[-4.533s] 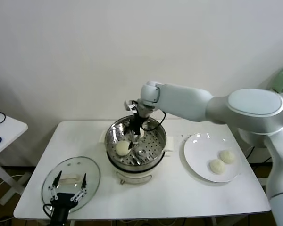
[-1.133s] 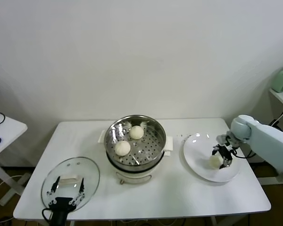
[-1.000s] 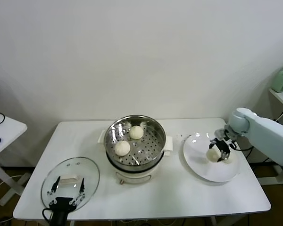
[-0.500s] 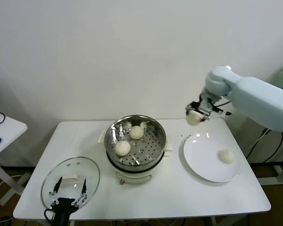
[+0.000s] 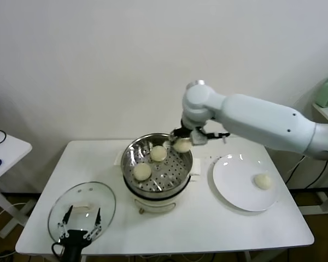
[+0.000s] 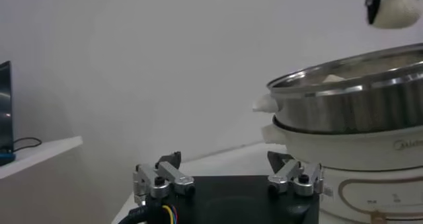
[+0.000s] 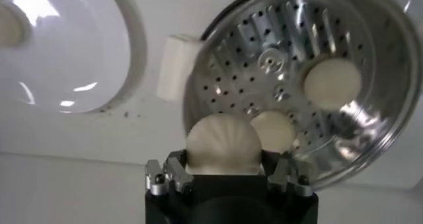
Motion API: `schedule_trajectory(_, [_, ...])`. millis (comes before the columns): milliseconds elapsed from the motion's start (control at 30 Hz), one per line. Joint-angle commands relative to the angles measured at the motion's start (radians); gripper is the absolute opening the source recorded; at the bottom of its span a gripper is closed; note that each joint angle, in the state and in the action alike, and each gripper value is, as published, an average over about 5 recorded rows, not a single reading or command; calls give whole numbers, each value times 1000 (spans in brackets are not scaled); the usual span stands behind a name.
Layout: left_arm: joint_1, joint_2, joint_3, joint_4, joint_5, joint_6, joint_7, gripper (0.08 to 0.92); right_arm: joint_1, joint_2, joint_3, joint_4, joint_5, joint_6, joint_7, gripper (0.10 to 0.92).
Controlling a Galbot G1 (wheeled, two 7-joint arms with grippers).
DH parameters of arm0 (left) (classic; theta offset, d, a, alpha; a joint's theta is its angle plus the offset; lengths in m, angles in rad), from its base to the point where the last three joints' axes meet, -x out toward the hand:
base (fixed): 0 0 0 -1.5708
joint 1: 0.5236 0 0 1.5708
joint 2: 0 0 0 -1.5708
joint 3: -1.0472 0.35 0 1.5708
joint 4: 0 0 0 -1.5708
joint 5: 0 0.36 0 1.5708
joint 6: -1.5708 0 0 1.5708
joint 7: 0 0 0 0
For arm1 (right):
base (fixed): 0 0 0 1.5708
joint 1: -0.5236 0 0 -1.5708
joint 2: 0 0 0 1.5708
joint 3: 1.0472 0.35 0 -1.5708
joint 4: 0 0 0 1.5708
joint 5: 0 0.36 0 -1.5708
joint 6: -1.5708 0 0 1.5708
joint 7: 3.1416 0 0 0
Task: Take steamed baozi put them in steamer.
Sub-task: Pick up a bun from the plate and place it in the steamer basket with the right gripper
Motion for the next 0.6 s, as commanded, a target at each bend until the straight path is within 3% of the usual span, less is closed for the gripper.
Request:
schedule_trajectory(33, [-1,0,3,6,8,3,0,823,-71,171,-22,-1,-48,54,8,713])
schedule_trajectory(600, [0,-1,12,17,17,11,0,823,-38,217,-123,-126,54,174,23,715])
